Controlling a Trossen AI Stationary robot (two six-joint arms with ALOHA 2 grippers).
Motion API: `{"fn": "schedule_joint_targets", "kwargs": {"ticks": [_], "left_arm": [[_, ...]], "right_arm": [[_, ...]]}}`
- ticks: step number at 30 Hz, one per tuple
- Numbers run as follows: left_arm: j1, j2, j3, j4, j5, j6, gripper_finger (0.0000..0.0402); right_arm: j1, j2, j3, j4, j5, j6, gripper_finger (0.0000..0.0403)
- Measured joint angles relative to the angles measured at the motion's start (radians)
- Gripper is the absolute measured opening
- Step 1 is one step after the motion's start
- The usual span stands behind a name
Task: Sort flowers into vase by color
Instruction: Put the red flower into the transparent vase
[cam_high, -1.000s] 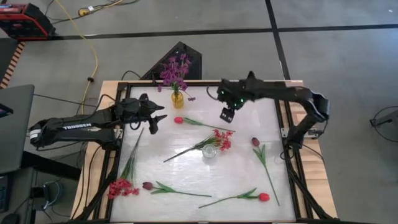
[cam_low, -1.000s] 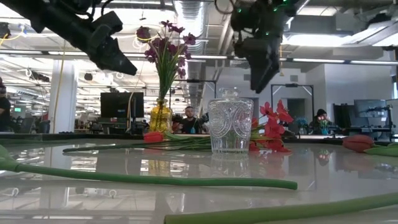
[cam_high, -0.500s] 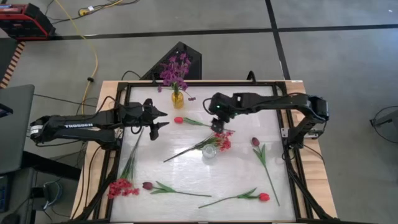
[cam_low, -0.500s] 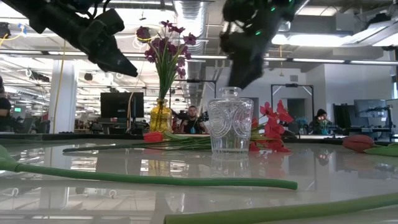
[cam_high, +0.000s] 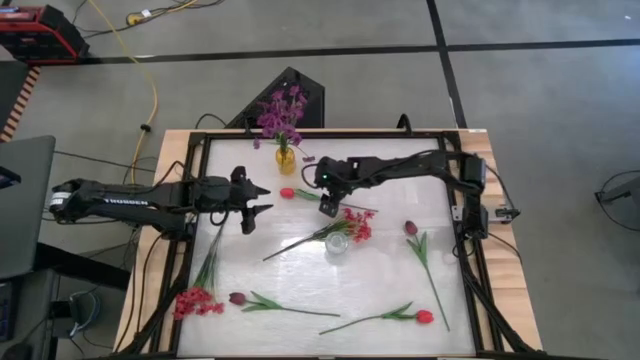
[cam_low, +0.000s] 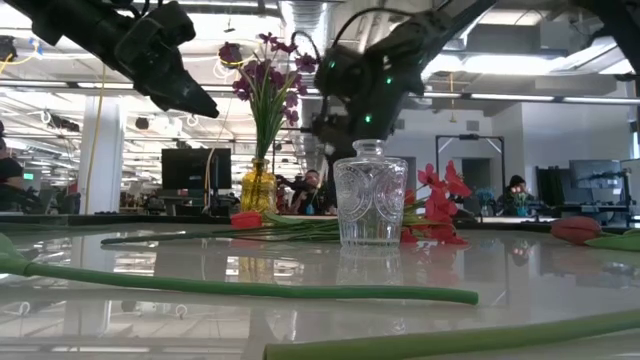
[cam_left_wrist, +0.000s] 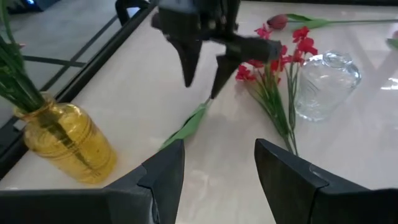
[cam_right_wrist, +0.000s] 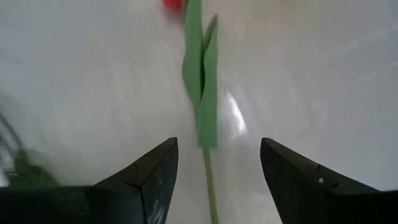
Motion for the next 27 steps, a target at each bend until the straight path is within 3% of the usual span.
{"fn": "schedule_joint_targets", "kwargs": {"ticks": [14, 18, 23, 27], "left_arm": [[-0.004, 0.0, 0.0, -0.004, -0.05, -0.01, 0.0185], [-0.004, 0.0, 0.0, -0.003, -0.059, -0.01, 0.0185], [-0.004, 0.0, 0.0, -0.003, -0.068, -0.01, 0.0185], [-0.004, 0.0, 0.0, 0.001, -0.071, -0.011, 0.0185]], "right_arm": [[0.003, 0.087, 0.012, -0.04, 0.027, 0.0, 0.024], [0.009, 0.078, 0.011, -0.082, 0.027, 0.0, 0.0171], [0.016, 0.056, 0.009, -0.104, 0.022, -0.001, 0.0032], [0.015, 0.022, 0.006, 0.018, 0.008, -0.007, 0.0021]]}}
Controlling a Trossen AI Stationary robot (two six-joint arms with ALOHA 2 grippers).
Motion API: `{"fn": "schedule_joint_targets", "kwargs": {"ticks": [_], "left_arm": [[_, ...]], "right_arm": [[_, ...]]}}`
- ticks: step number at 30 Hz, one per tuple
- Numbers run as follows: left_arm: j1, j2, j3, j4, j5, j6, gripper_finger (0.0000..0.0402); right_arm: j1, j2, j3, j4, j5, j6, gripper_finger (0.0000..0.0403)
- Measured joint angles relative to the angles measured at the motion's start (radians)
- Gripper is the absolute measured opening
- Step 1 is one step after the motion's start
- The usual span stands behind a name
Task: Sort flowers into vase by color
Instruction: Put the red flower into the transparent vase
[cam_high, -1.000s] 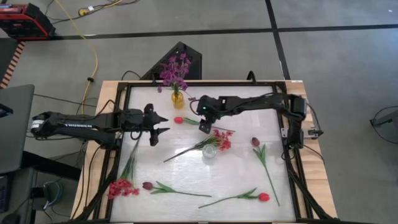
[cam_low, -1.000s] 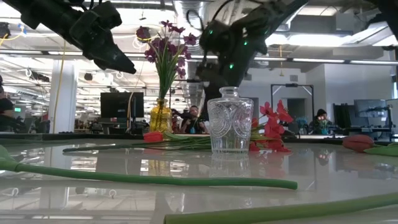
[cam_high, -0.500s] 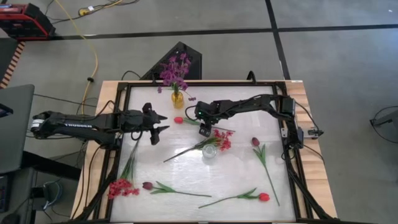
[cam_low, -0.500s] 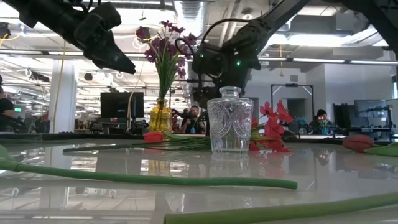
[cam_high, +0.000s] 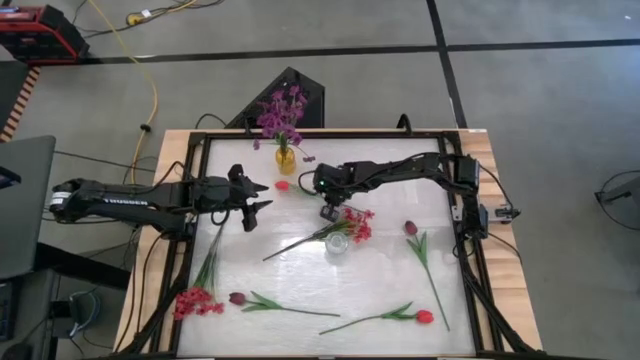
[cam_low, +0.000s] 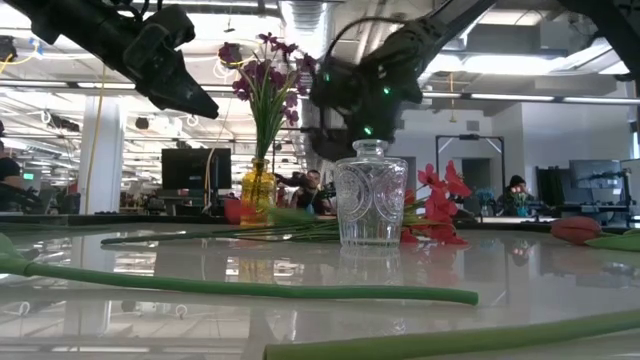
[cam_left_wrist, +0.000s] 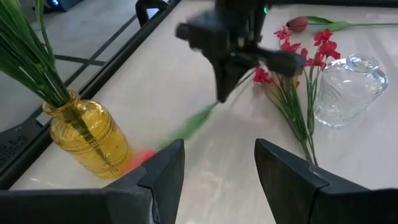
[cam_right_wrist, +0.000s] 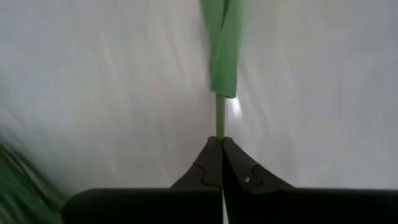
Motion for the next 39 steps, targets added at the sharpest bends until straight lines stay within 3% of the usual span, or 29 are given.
{"fn": "schedule_joint_targets", "kwargs": {"ticks": [5, 12, 15, 18, 22, 24, 32, 39], "left_arm": [[-0.001, 0.0, 0.0, -0.007, 0.001, -0.014, 0.0185], [-0.016, -0.001, 0.0, -0.026, 0.007, -0.02, 0.0185], [-0.021, -0.001, 0.0, -0.026, 0.007, 0.001, 0.0185], [-0.022, -0.001, 0.0, -0.025, 0.007, 0.018, 0.0185], [-0.022, -0.001, 0.0, 0.022, 0.008, 0.047, 0.0185], [-0.022, -0.001, 0.0, 0.084, 0.009, 0.061, 0.0185], [-0.022, 0.005, 0.0, 0.3, 0.129, 0.1, 0.0185], [-0.022, 0.008, 0.0, 0.309, 0.134, 0.094, 0.0185]], "right_arm": [[-0.015, -0.076, 0.001, 0.132, -0.036, -0.061, 0.0016], [-0.005, -0.217, -0.076, 0.318, -0.19, -0.198, 0.0016], [-0.008, -0.288, -0.184, 0.533, -0.295, -0.216, 0.0016], [-0.015, -0.354, -0.312, 0.855, -0.379, -0.194, 0.0016], [-0.018, -0.359, -0.438, 1.284, -0.391, -0.14, 0.0016], [-0.02, -0.33, -0.452, 1.416, -0.39, -0.101, 0.0016], [0.026, -0.19, -0.381, 1.523, -0.392, -0.023, 0.0016], [0.064, -0.162, -0.338, 1.508, -0.395, -0.042, 0.0018]]}}
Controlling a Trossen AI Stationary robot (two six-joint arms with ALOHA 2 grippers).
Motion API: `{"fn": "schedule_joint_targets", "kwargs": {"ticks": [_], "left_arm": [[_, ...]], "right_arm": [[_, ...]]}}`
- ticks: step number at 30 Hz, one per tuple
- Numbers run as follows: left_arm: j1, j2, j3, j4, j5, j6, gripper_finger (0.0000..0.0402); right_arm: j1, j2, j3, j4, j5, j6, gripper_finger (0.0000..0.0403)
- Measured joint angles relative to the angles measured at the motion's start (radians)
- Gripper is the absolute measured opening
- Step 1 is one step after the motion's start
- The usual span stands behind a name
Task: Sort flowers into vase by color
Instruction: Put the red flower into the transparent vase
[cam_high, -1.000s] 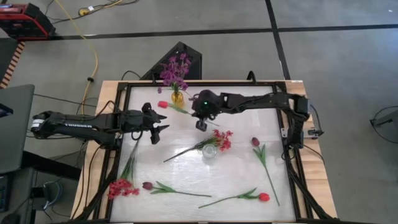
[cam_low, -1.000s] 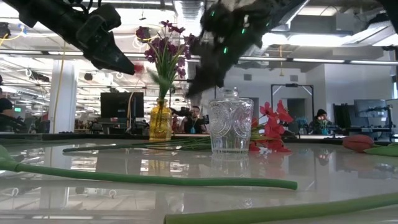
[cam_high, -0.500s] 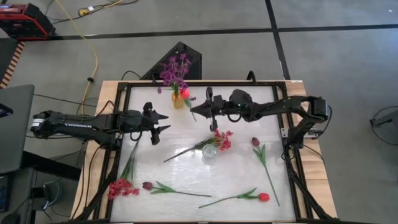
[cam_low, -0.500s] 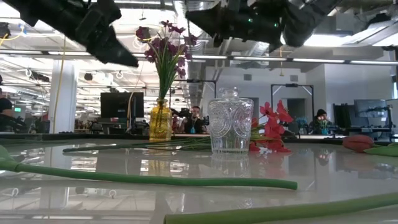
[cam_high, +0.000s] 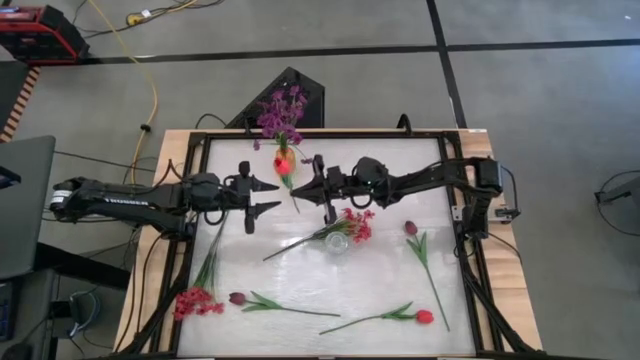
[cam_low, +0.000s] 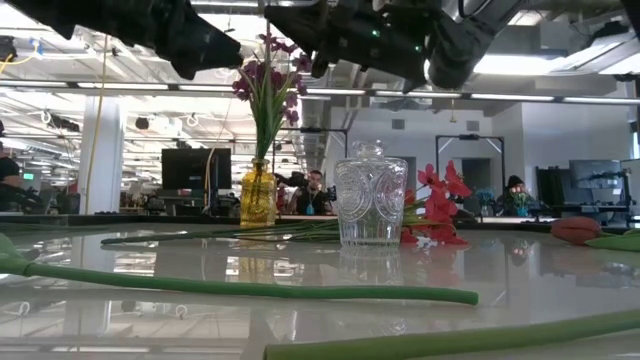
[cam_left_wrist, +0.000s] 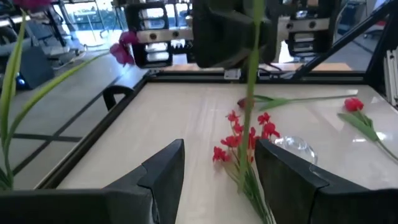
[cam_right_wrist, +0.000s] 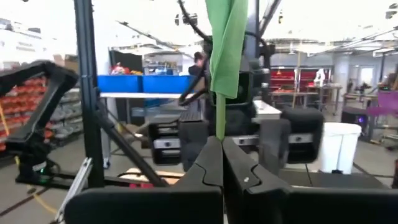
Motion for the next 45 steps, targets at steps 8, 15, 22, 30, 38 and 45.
{"fn": "schedule_joint_targets", "kwargs": {"ticks": [8, 15, 22, 30, 38, 45], "left_arm": [[0.0, 0.003, 0.0, -0.059, 0.0, -0.017, 0.0185], [0.0, 0.004, 0.0, -0.141, -0.018, -0.018, 0.0185], [0.0, 0.004, 0.0, -0.157, -0.029, 0.001, 0.0185], [0.0, 0.004, 0.0, -0.154, -0.035, 0.005, 0.0185], [0.0, 0.004, 0.0, -0.155, -0.034, -0.026, 0.0185], [0.003, 0.004, 0.0, -0.155, -0.052, -0.027, 0.0185]], "right_arm": [[-0.014, -0.068, 0.001, -0.208, 0.001, 0.005, 0.0019], [-0.021, -0.204, 0.001, -0.677, 0.017, -0.006, 0.0019], [-0.032, -0.331, 0.001, -1.188, 0.232, -0.048, 0.0019], [-0.033, -0.268, 0.001, -1.28, 0.449, -0.201, 0.0019], [-0.001, -0.094, 0.067, -1.242, 0.451, -0.388, 0.0019], [0.07, 0.0, 0.19, -1.403, 0.488, -0.462, 0.004]]}}
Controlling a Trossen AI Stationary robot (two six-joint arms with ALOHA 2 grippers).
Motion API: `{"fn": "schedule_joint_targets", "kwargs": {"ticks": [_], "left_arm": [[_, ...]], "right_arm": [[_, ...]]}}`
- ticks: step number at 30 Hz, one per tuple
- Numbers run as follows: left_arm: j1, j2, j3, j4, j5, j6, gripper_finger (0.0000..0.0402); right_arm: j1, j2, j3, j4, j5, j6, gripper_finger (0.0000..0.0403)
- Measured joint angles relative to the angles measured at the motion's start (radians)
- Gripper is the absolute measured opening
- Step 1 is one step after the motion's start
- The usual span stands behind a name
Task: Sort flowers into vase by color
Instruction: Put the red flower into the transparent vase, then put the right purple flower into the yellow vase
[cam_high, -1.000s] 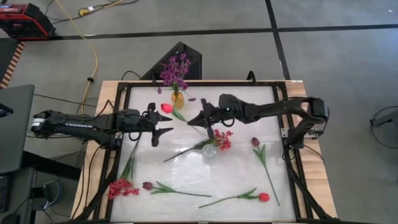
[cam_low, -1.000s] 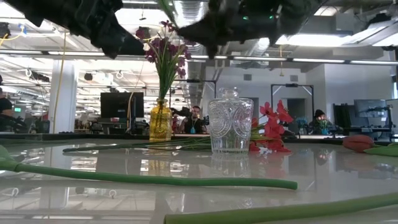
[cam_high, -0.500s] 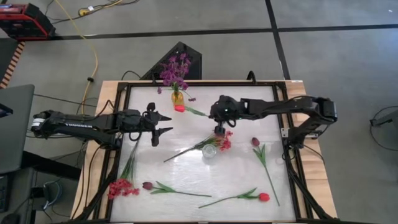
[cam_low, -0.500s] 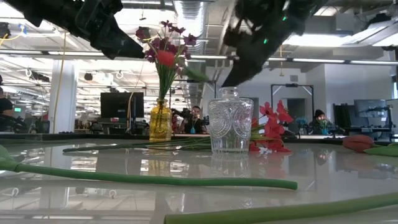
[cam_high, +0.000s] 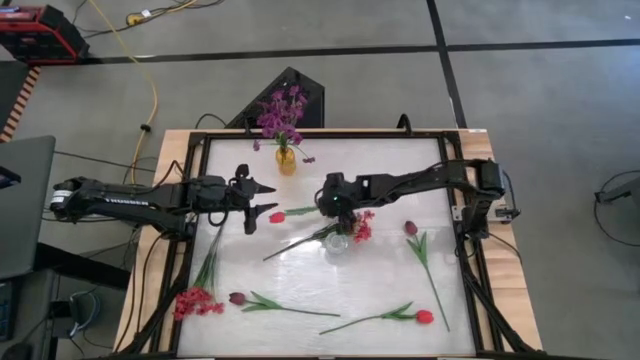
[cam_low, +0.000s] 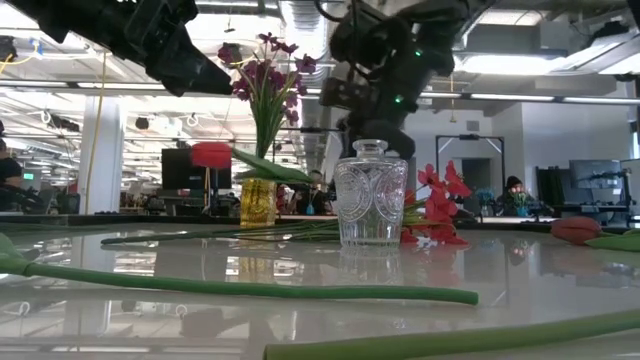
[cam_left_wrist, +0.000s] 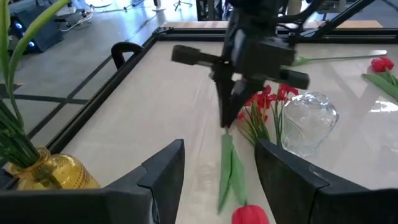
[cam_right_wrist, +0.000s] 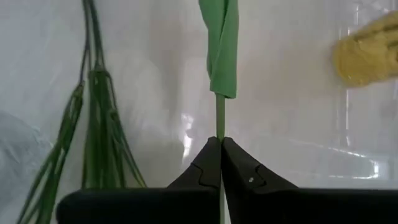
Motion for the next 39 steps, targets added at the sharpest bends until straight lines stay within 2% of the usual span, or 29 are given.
{"fn": "schedule_joint_targets", "kwargs": {"ticks": [7, 10, 13, 19, 25, 29, 34, 39], "left_arm": [[0.0, 0.0, 0.0, -0.001, -0.001, 0.007, 0.0185], [0.0, 0.0, 0.0, -0.001, -0.001, 0.019, 0.0185], [0.0, 0.0, 0.0, -0.007, 0.005, 0.027, 0.0185], [-0.001, 0.0, 0.0, -0.026, 0.006, 0.047, 0.0185], [-0.001, 0.0, 0.0, -0.013, 0.064, 0.093, 0.0185], [-0.001, 0.0, 0.0, -0.013, 0.068, 0.111, 0.0185], [-0.001, 0.0, 0.0, -0.019, 0.069, 0.116, 0.0185], [-0.001, 0.0, 0.0, -0.019, 0.079, 0.117, 0.0185]], "right_arm": [[0.054, -0.019, 0.093, -0.205, 0.089, 0.057, 0.0091], [0.065, -0.051, 0.13, -0.305, 0.089, 0.165, 0.0117], [0.072, -0.095, 0.145, -0.504, 0.082, 0.397, 0.0143], [0.135, -0.194, 0.086, -0.884, 0.072, 0.993, 0.0174], [0.272, -0.272, -0.079, -0.888, -0.126, 1.374, 0.0181], [0.362, -0.308, -0.159, -0.881, -0.215, 1.583, 0.0181], [0.454, -0.341, -0.269, -0.823, -0.27, 1.782, 0.0181], [0.492, -0.348, -0.376, -0.714, -0.318, 1.84, 0.0181]]}}
